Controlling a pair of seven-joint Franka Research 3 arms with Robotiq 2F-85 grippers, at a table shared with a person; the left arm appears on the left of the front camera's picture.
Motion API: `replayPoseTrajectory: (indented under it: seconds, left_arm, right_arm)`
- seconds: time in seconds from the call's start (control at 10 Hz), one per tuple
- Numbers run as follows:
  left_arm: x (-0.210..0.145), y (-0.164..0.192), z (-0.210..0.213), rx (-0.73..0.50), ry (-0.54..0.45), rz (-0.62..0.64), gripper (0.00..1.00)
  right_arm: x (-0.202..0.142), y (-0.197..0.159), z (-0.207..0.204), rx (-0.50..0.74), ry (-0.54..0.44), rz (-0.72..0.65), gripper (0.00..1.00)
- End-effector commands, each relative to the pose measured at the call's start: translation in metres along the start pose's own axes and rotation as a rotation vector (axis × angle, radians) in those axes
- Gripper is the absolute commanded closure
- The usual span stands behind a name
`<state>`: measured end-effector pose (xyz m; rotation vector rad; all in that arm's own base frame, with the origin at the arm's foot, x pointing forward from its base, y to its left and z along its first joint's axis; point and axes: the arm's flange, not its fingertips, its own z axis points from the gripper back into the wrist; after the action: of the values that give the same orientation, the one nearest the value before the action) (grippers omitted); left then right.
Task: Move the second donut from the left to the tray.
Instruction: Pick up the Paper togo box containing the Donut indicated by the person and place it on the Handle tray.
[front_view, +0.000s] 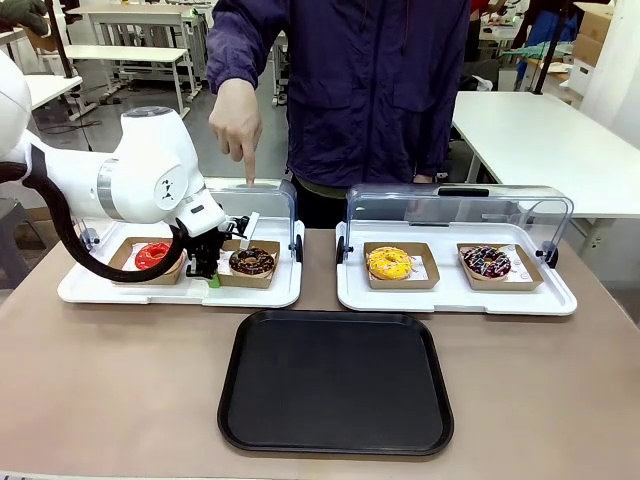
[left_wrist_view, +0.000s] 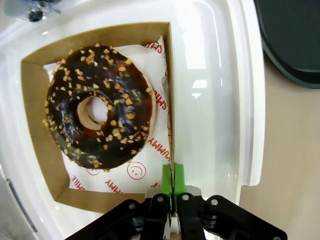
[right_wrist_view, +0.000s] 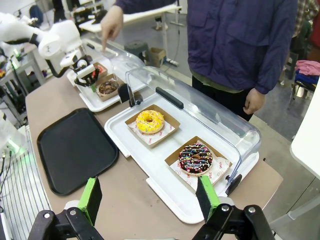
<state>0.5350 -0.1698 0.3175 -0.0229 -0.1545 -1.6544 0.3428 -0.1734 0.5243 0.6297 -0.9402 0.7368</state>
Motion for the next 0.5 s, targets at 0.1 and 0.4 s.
replayPoseTrajectory:
  seconds: [0.1,0.4]
  left_arm:
    - [0.001,-0.001,0.001,0.02,-0.002,-0.015,1.0]
    - [0.004,-0.001,0.016,0.074,-0.008,-0.007,0.98]
  right_arm:
    - [0.002,-0.002,-0.001,0.001,-0.031,0.022,0.0]
    - [0.002,-0.002,-0.001,0.001,-0.031,0.022,0.0]
